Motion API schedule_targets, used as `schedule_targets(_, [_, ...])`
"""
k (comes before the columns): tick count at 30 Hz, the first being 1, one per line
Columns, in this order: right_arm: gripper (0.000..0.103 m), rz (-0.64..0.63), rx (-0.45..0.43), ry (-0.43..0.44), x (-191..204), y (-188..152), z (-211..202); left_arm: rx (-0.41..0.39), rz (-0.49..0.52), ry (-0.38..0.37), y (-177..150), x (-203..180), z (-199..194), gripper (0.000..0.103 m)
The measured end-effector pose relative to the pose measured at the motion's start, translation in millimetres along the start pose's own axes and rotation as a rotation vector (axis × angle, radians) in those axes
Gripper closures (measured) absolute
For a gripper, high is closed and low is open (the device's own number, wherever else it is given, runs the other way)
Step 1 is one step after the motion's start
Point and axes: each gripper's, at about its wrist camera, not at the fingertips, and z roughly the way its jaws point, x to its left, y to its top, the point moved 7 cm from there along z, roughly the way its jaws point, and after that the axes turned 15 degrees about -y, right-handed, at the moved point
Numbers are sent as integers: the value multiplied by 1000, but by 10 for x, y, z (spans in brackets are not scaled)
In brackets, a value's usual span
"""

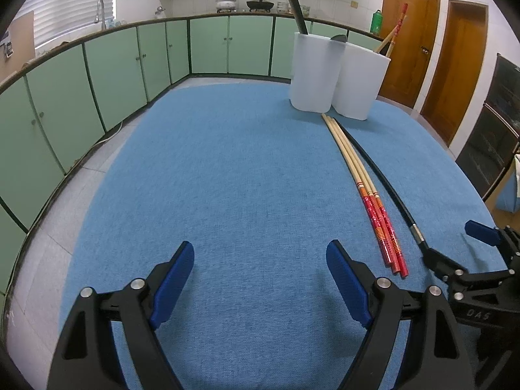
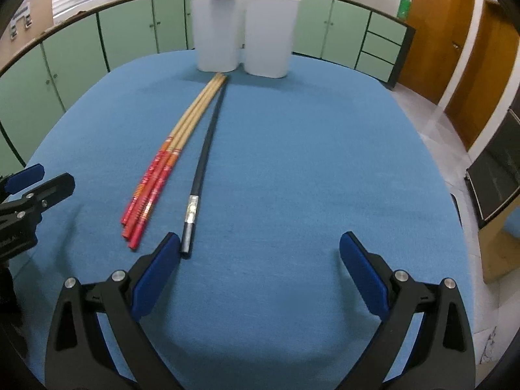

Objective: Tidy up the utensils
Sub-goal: 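Grasp the black chopstick at its tip with the right tool, then grasp a red-patterned chopstick at its tip with the left tool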

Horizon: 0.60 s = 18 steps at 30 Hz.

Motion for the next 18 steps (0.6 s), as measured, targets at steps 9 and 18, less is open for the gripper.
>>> schedule_targets(9, [68, -23, -22, 112, 203, -21, -87, 10, 11, 5, -10, -30, 12, 21])
schedule_targets(18, [97, -21, -27, 127, 162, 10, -62, 58, 45, -38, -69, -250, 123, 21])
